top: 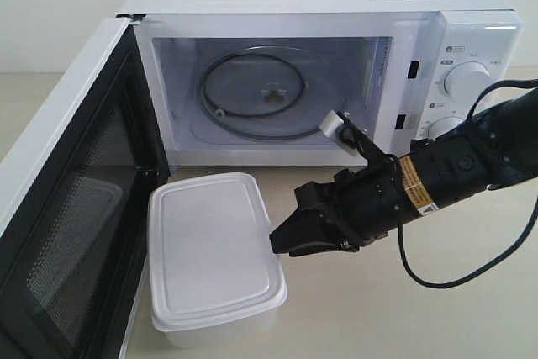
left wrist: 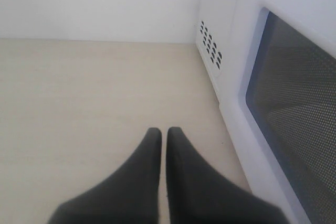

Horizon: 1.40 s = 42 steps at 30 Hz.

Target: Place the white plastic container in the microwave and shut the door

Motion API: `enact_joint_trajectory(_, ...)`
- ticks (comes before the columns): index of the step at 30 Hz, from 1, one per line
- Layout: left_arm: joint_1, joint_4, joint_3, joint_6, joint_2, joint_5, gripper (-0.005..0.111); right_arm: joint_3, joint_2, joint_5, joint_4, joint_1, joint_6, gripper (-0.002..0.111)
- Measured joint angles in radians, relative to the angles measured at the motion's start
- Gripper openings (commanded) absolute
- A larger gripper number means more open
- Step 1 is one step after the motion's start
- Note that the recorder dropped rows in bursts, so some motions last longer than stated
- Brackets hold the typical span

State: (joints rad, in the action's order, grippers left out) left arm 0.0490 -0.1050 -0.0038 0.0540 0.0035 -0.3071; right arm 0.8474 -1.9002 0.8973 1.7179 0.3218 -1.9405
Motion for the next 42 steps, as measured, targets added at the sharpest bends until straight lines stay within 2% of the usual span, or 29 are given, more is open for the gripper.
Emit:
enact_joint_trajectory(4, 0.000, 0.000, 0.000, 0.000, 0.000, 0.000, 0.004, 0.017, -0.016, -0.035, -0.003, 0.017, 0.000, 0.034)
enact_joint_trajectory(26, 0.000, 0.000, 0.000, 0.000, 0.000, 0.000, 0.004, 0.039, -0.082, 0.024, -0.024, 0.026, 0.017, 0.034)
enact_joint_trajectory(29, 0.000, 0.000, 0.000, 0.000, 0.000, 0.000, 0.004, 0.039, -0.082, 0.024, -0.025, 0.026, 0.018, 0.025)
enact_joint_trajectory(32, 0.000, 0.000, 0.000, 0.000, 0.000, 0.000, 0.004, 0.039, -0.082, 0.036, -0.029, 0.026, 0.018, 0.000)
enact_joint_trajectory(42, 0.000, 0.000, 0.000, 0.000, 0.000, 0.000, 0.004, 0.039, -0.038, 0.033, 0.003, 0.026, 0.022, 0.000)
